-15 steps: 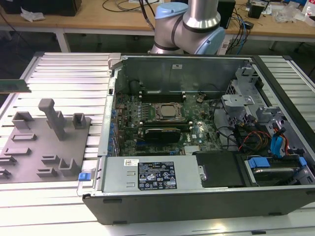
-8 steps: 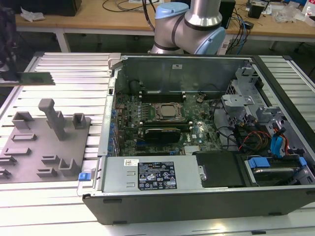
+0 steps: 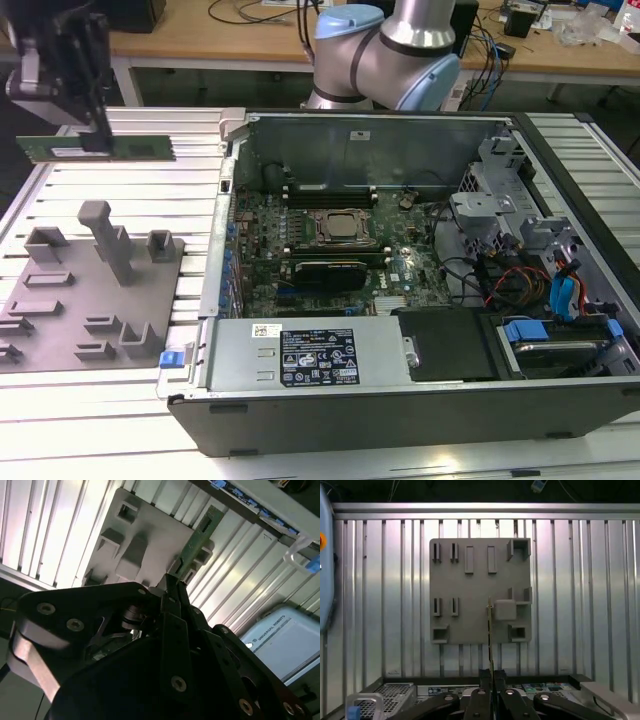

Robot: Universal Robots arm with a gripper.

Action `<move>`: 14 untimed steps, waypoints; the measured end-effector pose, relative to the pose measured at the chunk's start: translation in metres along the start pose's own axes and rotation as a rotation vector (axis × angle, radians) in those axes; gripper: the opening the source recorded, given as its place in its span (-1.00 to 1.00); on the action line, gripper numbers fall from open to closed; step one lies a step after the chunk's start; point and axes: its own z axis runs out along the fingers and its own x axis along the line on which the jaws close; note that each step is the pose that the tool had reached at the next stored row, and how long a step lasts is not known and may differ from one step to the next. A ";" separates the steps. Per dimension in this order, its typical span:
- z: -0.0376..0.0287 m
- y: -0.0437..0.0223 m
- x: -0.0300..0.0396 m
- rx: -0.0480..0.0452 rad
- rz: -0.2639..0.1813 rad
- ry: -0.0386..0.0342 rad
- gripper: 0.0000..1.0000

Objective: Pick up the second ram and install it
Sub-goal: 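Pick up the second ram and move it above second insertion slot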

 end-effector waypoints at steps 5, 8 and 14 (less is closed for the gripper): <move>0.0078 -0.0239 -0.0033 -0.0015 0.000 0.0011 -0.73; 0.0095 -0.0301 -0.0036 -0.0015 0.000 0.0011 -0.73; 0.0125 -0.0427 -0.0043 -0.0016 0.000 0.0011 -0.73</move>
